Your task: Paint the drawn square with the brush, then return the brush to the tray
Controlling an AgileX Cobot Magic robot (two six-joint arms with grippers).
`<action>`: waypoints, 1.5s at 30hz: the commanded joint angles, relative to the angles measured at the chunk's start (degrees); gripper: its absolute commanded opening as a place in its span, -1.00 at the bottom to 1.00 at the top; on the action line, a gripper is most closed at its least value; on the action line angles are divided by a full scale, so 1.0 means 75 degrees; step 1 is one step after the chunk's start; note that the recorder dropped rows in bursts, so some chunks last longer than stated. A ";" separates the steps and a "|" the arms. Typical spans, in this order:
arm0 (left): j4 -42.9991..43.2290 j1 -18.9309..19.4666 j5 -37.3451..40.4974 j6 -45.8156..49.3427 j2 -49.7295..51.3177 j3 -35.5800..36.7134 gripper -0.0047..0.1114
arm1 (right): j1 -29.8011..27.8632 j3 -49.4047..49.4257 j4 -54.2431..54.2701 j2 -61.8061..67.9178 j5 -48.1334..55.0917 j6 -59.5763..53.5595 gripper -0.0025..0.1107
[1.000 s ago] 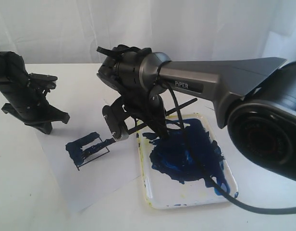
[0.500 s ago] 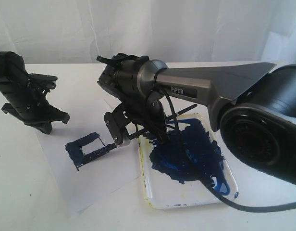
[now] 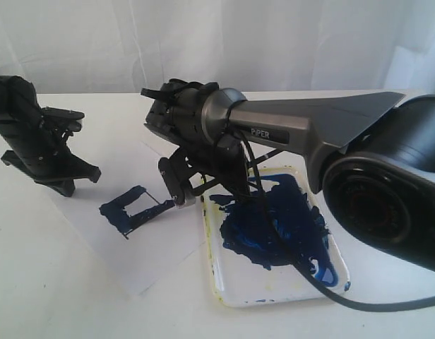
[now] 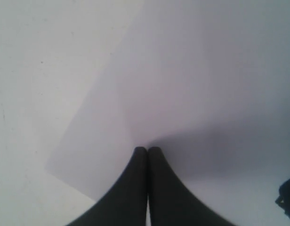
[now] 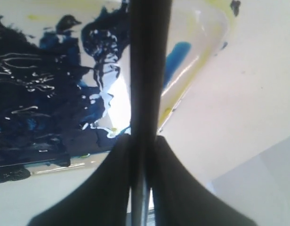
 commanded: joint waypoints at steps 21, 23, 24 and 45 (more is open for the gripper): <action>0.0165 0.0031 0.0252 0.0204 0.0122 0.0048 -0.92 | 0.0018 0.0034 0.0410 0.0016 0.0060 -0.0047 -0.96; 0.0165 0.0031 0.0239 0.0204 0.0122 0.0048 -0.92 | 0.0075 0.0034 0.0422 0.0016 0.0060 -0.0064 -0.96; 0.0165 0.0031 0.0239 0.0204 0.0122 0.0048 -0.92 | 0.0091 0.0034 0.0422 0.0016 0.0060 -0.0090 -0.96; 0.0165 0.0031 0.0278 0.0310 0.0122 0.0048 -0.92 | 0.0068 0.0019 -0.1148 -0.0214 0.0060 0.0781 -0.96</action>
